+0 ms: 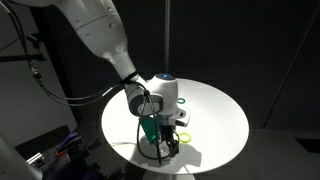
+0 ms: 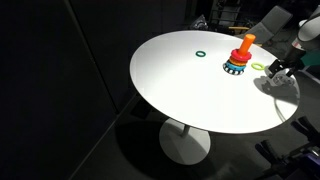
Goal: Put the clear ring on the wooden stand.
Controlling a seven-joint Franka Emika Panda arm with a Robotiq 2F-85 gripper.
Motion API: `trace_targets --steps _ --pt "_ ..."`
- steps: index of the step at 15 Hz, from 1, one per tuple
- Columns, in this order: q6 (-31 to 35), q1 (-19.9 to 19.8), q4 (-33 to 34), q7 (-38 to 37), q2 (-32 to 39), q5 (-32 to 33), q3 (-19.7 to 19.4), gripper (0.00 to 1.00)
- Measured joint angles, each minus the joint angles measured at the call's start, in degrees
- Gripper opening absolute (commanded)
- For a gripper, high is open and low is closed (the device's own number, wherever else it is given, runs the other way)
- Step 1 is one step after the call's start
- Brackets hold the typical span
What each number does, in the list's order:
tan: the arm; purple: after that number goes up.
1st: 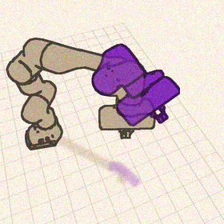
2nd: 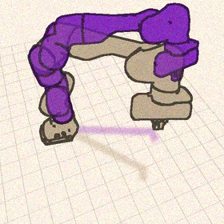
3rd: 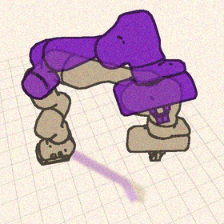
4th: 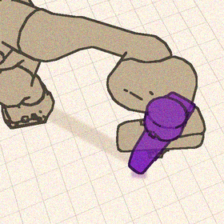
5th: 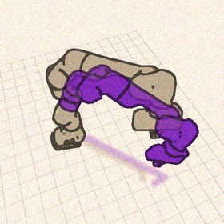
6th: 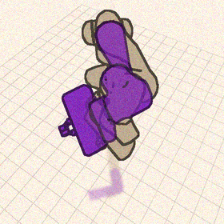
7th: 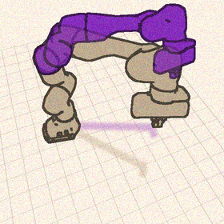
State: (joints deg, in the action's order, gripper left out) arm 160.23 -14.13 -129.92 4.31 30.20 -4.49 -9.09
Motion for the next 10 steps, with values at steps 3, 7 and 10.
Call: trace_targets --steps 3,7,10 --pt "0.02 -0.84 0.13 0.00 0.00 -0.85 0.65 1.00" --pt "0.02 -1.34 0.20 0.00 0.00 -0.98 0.74 1.00" --pt "0.02 -1.48 0.20 0.00 0.00 -0.98 0.75 1.00"
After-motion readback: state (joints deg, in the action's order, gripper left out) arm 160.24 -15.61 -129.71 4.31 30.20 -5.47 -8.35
